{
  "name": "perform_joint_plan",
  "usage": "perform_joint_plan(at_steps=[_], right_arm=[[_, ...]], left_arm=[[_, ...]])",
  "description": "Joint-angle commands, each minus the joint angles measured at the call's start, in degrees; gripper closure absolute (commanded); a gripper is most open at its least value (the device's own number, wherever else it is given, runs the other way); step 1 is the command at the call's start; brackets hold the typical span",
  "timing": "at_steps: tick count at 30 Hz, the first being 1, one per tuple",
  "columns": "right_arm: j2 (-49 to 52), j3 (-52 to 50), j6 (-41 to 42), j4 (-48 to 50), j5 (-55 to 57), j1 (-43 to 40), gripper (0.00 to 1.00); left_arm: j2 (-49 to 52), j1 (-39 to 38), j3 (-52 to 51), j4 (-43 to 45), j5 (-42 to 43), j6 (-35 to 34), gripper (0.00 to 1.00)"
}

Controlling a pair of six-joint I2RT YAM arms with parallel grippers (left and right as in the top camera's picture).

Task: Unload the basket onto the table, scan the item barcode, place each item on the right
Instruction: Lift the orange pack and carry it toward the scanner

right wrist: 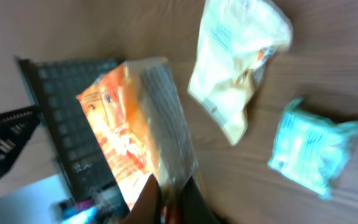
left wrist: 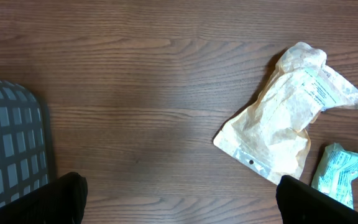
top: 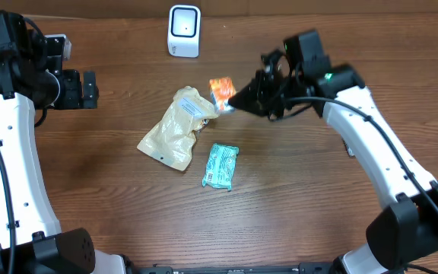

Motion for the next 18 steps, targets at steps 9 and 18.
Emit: perform_joint_plan(at_steps=[9,18], right_arm=[[18.23,46.69,-13.75,-16.20,41.97,10.03,0.96],[32.41,49.92,-32.61,12.07,68.15,13.73,0.96]], left_arm=[[0.31,-0.72,-0.02,0.00,-0.04,1.22,0.00],[0.31,-0.72,-0.02,0.00,-0.04,1.22,0.01]])
